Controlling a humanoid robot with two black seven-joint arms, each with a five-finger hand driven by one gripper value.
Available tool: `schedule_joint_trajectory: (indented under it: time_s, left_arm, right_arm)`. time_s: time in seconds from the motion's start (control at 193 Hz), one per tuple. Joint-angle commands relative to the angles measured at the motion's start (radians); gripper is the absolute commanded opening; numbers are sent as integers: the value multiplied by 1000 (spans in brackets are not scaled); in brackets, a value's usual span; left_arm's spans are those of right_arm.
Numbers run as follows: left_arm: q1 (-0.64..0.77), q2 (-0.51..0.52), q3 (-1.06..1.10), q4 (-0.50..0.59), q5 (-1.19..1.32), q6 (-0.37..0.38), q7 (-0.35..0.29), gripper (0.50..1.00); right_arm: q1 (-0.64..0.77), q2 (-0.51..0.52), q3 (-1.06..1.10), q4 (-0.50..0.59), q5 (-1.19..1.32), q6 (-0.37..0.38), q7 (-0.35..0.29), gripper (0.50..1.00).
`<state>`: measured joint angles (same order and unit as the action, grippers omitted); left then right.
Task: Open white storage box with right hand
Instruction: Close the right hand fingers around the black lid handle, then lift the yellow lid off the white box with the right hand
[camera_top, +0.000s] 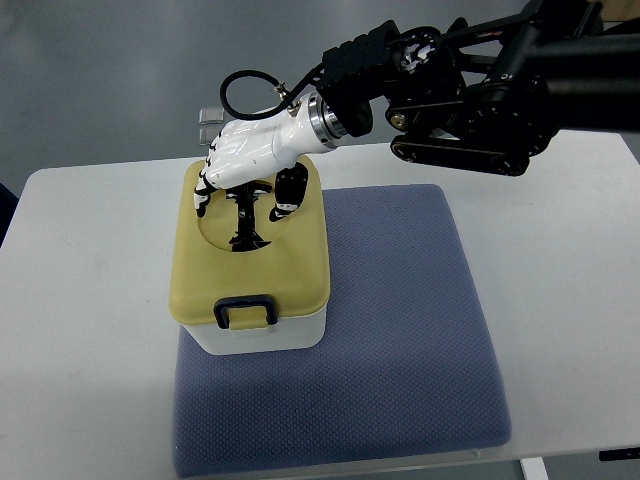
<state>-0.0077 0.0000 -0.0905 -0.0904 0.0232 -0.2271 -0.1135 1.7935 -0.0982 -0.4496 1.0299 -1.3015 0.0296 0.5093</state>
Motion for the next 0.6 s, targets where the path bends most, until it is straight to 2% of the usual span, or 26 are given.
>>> schedule_joint_trajectory:
  time_s: [0.0, 0.176, 0.27, 0.596]
  left_arm:
    - [0, 0, 0, 0, 1, 0, 0, 1000]
    - [0, 0, 0, 0, 0, 0, 0, 1000]
    - [0, 0, 0, 0, 0, 0, 0, 1000]
    - [0, 0, 0, 0, 0, 0, 0, 1000]
  right_arm:
    - [0, 0, -1, -2, -19, -2, -3, 787]
    - [0, 1, -1, -4, -33, -2, -6, 733]
    - [0, 2, -1, -4, -38, -2, -5, 723]
    - [4, 2, -1, -4, -53, -2, 0, 586]
